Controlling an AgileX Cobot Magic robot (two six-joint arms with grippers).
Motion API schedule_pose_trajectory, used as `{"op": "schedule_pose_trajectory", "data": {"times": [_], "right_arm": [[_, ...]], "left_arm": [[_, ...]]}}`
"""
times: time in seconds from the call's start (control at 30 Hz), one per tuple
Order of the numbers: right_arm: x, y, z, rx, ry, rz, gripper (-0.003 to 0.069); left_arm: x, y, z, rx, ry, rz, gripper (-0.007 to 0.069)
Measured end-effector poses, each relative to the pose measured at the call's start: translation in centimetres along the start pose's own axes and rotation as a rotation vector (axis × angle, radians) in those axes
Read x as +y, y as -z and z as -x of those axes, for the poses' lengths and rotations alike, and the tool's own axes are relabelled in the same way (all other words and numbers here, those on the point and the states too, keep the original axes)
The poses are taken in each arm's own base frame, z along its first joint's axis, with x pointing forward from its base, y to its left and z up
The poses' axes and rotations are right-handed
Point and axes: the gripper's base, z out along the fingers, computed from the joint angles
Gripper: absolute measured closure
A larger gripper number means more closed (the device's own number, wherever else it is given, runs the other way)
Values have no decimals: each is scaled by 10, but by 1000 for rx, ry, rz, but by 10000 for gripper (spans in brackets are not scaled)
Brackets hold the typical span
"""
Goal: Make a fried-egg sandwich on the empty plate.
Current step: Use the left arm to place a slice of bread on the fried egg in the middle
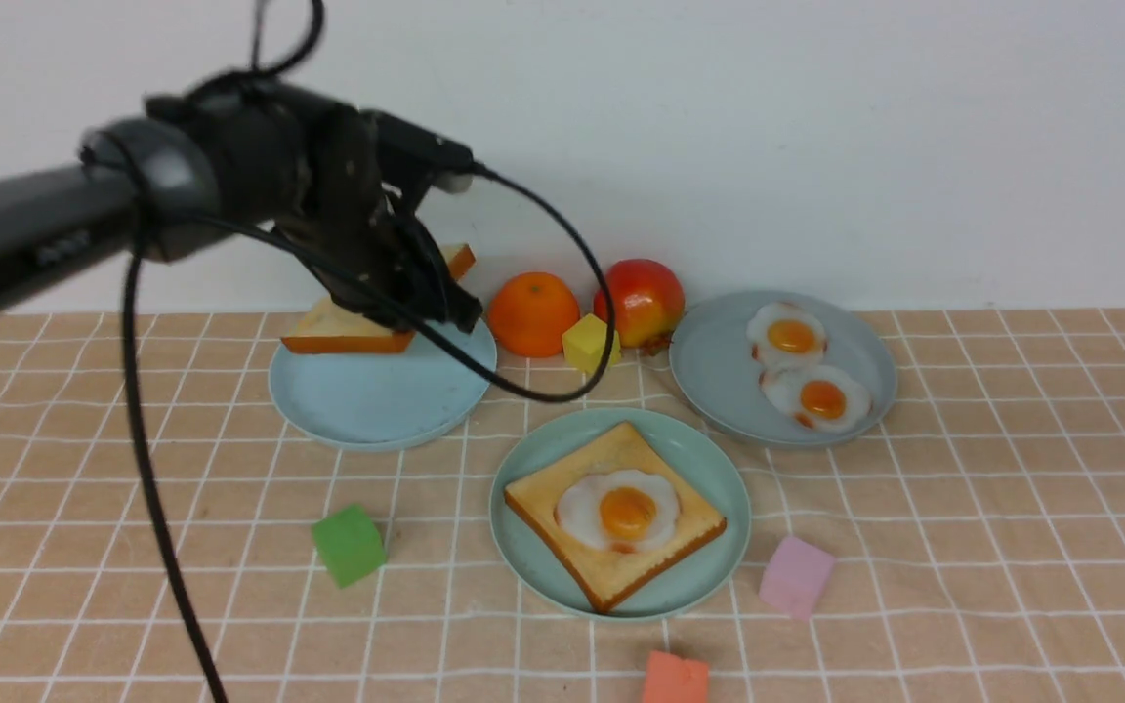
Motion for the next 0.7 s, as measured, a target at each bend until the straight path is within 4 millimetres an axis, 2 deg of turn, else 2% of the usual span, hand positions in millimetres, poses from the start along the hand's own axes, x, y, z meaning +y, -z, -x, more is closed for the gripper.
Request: {"op": "schedule_pose_trajectory", "data": {"times": [0.07,0.1,0.13,0.17,0.2,0.23,0.27,0.33,0.4,0.53,0.7], "right_arm": [[1,5,-2,-17,7,-2,606],[2,8,-3,-27,11,-4,606],[2,9,-3,-27,12,-4,606],[3,14,-6,-37,20,-8,606],[4,18,-8,-45,27,-13,606],[5,20,-9,-46,31,-14,606],[5,22,-10,-49,33,-16,605],[7,30,-15,-66,45,-19,603],[10,39,-19,-93,54,-19,601],[14,54,-28,-146,71,-20,599],[20,65,-38,-160,68,4,598]], "left_arm": [[-14,17,1,-7,-37,-30,638],[-30,24,-1,-10,-82,-61,638],[-33,26,-1,-11,-90,-67,638],[-59,38,-4,-24,-159,-122,638],[-77,43,-8,-26,-213,-155,638],[-95,45,-13,-22,-266,-183,638],[-98,46,-14,-24,-283,-189,638],[-132,46,-28,-13,-397,-237,638],[-151,43,-38,-12,-466,-255,638],[-165,34,-47,-27,-526,-253,638],[-167,25,-49,-33,-525,-250,638]]}}
